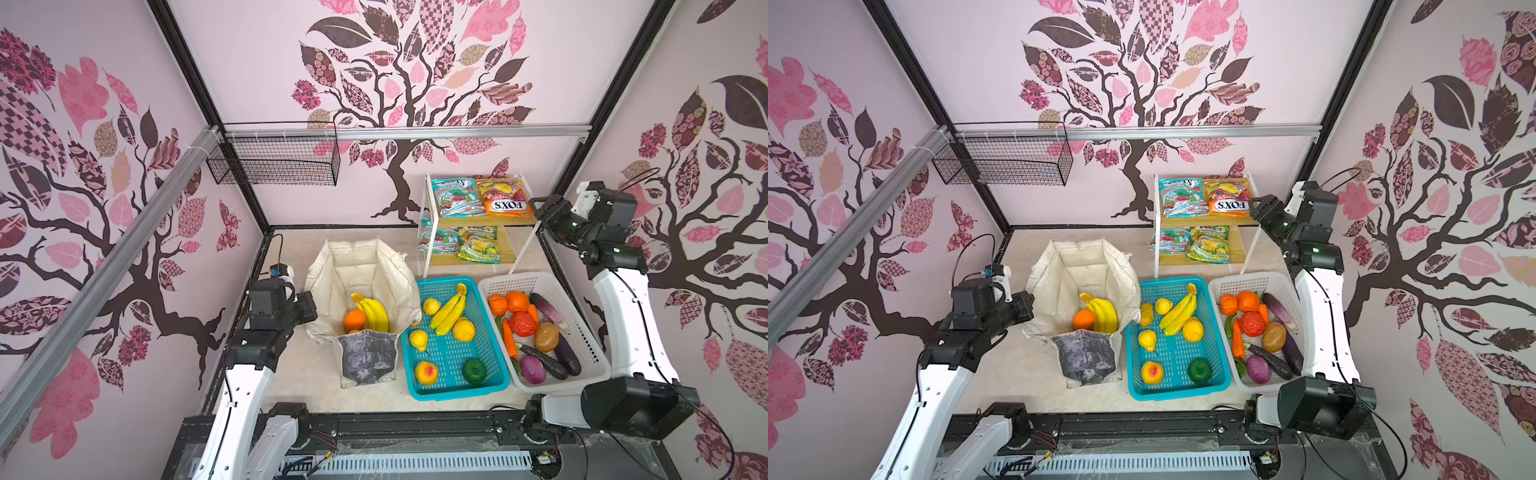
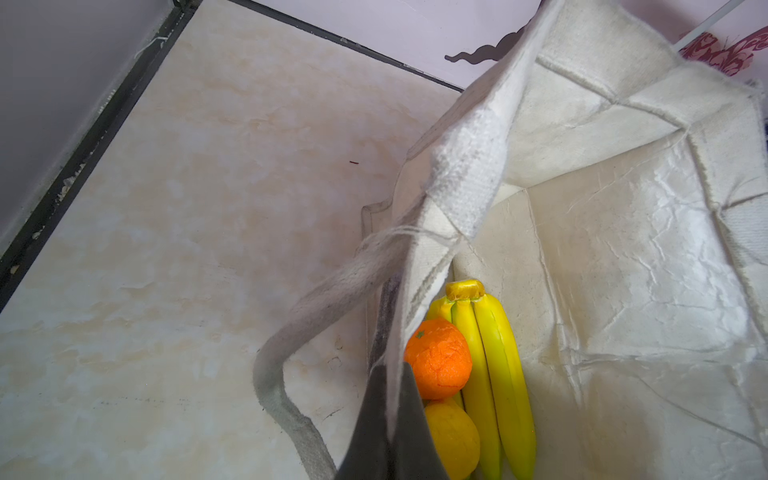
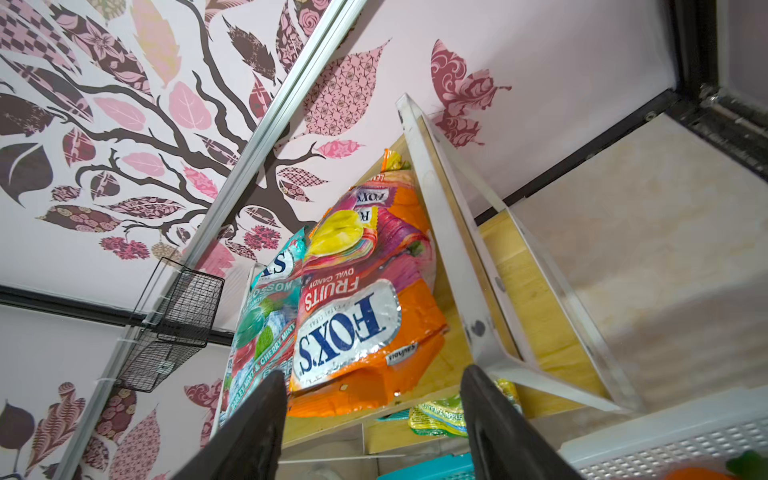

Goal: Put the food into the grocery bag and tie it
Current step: 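Move the right gripper toward the FOX'S candy bag on the shelf, then grasp the orange FOX'S candy bag with the right gripper and lift it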

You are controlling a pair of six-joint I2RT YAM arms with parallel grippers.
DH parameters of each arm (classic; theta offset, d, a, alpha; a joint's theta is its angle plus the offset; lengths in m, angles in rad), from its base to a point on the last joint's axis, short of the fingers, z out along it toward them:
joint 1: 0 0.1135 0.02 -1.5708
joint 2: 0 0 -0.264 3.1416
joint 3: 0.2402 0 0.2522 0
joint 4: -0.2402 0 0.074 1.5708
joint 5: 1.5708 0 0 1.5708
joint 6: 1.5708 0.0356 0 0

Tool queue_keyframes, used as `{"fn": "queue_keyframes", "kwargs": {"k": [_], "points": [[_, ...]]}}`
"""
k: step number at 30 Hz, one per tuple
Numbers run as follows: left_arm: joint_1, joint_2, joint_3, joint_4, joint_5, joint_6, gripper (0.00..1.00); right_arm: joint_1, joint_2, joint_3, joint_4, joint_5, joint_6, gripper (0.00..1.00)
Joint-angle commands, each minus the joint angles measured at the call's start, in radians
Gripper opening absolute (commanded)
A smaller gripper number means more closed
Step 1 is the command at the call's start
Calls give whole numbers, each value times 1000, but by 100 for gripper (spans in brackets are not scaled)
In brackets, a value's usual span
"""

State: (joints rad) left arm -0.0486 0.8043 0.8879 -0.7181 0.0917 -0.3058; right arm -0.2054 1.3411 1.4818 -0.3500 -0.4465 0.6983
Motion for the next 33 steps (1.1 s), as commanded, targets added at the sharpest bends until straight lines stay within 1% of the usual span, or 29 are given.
{"fn": "queue_keyframes", "kwargs": {"k": [1, 3, 5, 7, 12, 14, 17, 26, 31, 33], "points": [[-5, -12, -23, 30, 10, 10, 0, 0, -54, -40, 87, -23, 85, 64], [-4, -13, -24, 30, 10, 11, 0, 1, -32, -32, 90, -46, 107, 61], [-5, -14, -24, 30, 9, 11, 0, 1, -16, -39, 118, -80, 143, 60], [-4, -14, -24, 30, 7, 11, 0, 1, -5, -54, 160, -89, 181, 60], [-5, -16, -24, 30, 6, 12, 0, 1, 12, -53, 163, -72, 188, 55], [-4, -18, -24, 29, 5, 12, 0, 1, 13, -72, 181, -82, 200, 54], [-5, -19, -24, 30, 2, 13, 0, 1, 11, -95, 186, -62, 194, 54], [-4, -19, -23, 31, 2, 13, 0, 1, 38, -110, 206, -64, 198, 54], [-4, -19, -24, 30, 0, 12, 0, 1, 36, -129, 224, -54, 197, 51], [-4, -19, -23, 29, 2, 13, 0, 1, 45, -128, 229, -58, 200, 48]]}}
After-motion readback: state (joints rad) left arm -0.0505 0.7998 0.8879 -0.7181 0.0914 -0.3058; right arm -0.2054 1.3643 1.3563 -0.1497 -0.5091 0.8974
